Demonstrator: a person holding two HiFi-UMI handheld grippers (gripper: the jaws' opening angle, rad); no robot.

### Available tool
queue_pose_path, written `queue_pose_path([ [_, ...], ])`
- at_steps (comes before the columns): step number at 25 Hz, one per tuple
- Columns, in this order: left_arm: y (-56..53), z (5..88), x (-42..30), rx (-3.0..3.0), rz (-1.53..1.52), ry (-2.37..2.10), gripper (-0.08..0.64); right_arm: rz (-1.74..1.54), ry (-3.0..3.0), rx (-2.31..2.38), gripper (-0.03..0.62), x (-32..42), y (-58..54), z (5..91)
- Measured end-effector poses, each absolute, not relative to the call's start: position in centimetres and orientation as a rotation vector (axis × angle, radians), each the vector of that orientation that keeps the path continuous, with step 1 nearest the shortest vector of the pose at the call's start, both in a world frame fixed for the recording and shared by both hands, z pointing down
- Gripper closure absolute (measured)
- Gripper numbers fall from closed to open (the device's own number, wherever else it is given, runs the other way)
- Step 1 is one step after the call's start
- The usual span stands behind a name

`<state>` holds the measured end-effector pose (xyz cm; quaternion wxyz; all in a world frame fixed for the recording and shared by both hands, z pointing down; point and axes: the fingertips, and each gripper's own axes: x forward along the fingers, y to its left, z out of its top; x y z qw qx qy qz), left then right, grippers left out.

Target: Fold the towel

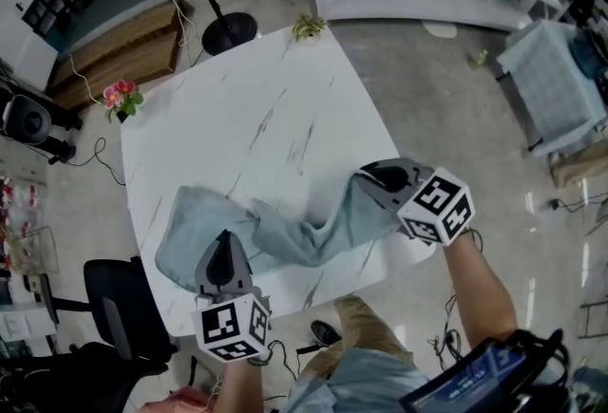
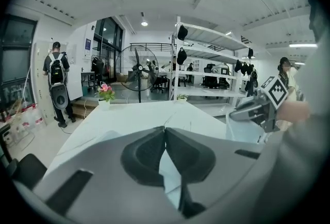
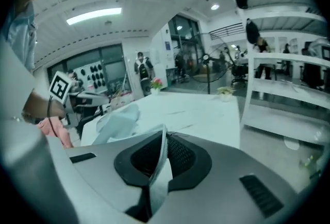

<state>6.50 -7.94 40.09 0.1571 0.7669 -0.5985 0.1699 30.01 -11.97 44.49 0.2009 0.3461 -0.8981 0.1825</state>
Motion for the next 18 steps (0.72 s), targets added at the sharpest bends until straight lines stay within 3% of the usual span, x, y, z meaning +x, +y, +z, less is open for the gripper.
queue_pose_path([
  [7, -8.7, 39.5, 4.3, 2.166, 0.478, -1.770, 0.552, 0.604, -2.498, 1.525, 0.563, 38.9, -18.0, 40.2],
  [14, -9.4, 39.1, 3.7, 2.106, 0.511, -1.802, 0.551, 0.552, -2.244, 1.486, 0.553, 41.2, -22.0, 45.7],
  [18, -10.1, 39.9, 2.4, 2.063, 0.539, -1.835, 0.551, 0.610, -2.232, 1.388, 0.379, 39.4, -23.1, 48.3],
])
